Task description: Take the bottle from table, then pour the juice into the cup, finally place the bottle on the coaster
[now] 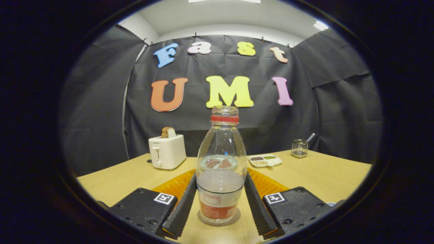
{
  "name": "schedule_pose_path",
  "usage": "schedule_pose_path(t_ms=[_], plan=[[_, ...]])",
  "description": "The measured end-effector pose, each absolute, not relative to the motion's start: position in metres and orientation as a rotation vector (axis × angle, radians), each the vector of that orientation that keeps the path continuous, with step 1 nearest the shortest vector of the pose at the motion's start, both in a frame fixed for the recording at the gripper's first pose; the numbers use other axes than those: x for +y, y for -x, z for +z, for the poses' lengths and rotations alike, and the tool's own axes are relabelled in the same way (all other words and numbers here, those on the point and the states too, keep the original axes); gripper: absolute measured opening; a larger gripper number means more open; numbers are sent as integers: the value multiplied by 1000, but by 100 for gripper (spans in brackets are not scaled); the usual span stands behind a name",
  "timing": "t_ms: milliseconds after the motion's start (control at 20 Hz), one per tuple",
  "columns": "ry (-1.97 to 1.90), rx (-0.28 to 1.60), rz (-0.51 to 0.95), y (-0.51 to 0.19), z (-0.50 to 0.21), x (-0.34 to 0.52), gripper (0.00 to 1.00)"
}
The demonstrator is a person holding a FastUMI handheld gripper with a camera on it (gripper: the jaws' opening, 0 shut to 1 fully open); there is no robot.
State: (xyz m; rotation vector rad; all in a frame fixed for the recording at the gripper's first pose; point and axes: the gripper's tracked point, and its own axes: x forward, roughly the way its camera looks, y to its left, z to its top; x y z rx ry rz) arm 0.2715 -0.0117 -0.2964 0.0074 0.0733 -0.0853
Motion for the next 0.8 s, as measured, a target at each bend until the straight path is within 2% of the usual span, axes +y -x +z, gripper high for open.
schedule_pose_path(t_ms=[600, 800], plan=[[-15, 98, -86, -280, -312, -15, 83], [11, 91, -87, -273, -303, -12, 98]])
